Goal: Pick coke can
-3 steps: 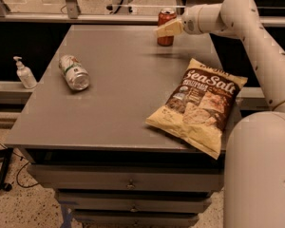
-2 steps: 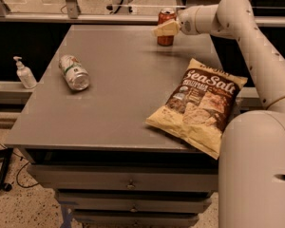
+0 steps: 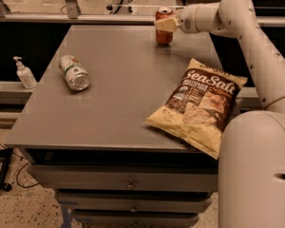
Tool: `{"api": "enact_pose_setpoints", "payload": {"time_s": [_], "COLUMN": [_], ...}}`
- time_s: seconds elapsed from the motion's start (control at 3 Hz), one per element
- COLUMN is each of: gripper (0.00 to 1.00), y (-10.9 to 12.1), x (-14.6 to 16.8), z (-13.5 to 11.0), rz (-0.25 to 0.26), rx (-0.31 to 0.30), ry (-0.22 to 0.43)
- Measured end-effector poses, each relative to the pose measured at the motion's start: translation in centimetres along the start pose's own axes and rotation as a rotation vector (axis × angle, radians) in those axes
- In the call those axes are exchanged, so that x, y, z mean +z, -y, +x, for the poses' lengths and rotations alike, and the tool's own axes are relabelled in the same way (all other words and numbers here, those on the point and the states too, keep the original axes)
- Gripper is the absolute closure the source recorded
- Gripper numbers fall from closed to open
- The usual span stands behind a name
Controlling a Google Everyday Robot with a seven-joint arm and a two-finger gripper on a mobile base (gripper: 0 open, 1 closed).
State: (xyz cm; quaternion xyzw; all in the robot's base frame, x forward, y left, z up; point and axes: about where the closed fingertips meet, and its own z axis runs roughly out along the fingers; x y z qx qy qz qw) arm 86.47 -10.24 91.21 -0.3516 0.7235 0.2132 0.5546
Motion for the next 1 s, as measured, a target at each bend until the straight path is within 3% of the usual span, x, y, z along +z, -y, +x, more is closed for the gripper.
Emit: {"api": "enact_pose_setpoints", "payload": {"time_s": [0.33,0.67,1.0], "gripper": [0.86,1.00,1.00], "y": [-1.9,-3.9,-5.8], "x": [-1.4,-4.4,-8.4], "z": [-1.4,-3.8,-7.7], "rz": [-0.077,-0.183,-0.271], "rx": [0.024,0.066,0.103], "ry": [0.040,0.116,0.217]}}
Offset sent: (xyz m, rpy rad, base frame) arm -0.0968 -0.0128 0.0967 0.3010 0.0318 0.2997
